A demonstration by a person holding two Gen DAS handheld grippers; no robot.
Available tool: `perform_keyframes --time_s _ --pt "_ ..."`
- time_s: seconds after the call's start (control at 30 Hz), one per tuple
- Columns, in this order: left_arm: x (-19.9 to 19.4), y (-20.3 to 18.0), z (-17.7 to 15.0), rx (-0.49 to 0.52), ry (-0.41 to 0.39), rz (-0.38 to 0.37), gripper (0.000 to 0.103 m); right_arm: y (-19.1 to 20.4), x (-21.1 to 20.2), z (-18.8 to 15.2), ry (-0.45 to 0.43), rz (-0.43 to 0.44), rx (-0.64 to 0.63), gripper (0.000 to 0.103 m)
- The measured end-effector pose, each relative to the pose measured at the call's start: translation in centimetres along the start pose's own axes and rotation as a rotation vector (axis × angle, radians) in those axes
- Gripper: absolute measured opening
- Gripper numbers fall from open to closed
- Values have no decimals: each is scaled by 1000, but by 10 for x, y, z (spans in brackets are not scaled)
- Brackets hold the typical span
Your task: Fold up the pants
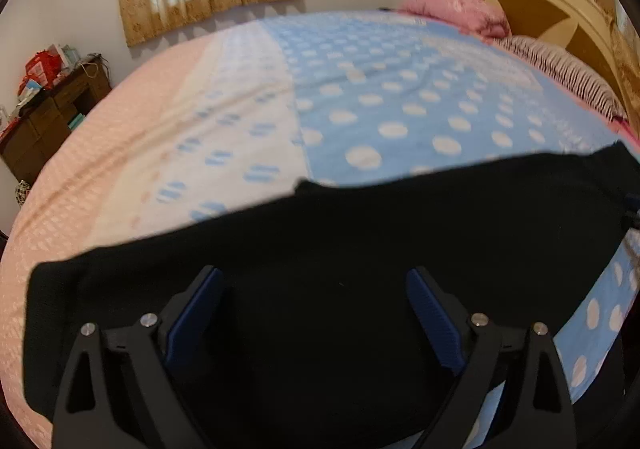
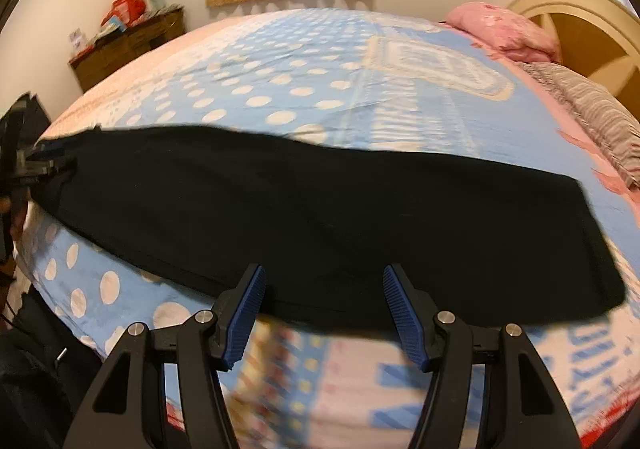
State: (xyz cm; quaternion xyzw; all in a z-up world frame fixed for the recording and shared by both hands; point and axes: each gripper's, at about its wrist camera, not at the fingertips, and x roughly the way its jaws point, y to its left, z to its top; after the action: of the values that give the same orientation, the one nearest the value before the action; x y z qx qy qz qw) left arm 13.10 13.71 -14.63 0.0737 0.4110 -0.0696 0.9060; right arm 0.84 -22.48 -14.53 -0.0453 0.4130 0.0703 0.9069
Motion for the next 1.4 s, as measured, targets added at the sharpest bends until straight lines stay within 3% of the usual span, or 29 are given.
perform_keyframes --time_s 0.27,0.4,0.57,0.93,1.1,1.17,1.27,1.4 --pt "-2 -7 -2 -7 -7 -18 96 -119 -60 0 -155 -109 379 63" --pt "1 -10 -1 -17 -4 -21 96 -177 -62 -1 -161 -66 577 60" --pt "0 -18 -4 -5 -4 -35 96 -195 -45 5 -106 -26 621 46" --pt "13 -20 -8 -22 22 -42 101 -203 -12 5 -32 2 609 45" --pt "13 -22 -8 -29 19 -44 103 -208 -6 5 -10 48 608 38" --pt "14 -22 -8 -32 17 -45 103 -210 -3 4 2 49 604 24" --pt "15 -22 -8 -33 16 -48 103 -218 -4 0 -8 104 648 16" --pt "14 -21 -8 -42 14 -55 103 -210 -12 2 -25 115 655 13"
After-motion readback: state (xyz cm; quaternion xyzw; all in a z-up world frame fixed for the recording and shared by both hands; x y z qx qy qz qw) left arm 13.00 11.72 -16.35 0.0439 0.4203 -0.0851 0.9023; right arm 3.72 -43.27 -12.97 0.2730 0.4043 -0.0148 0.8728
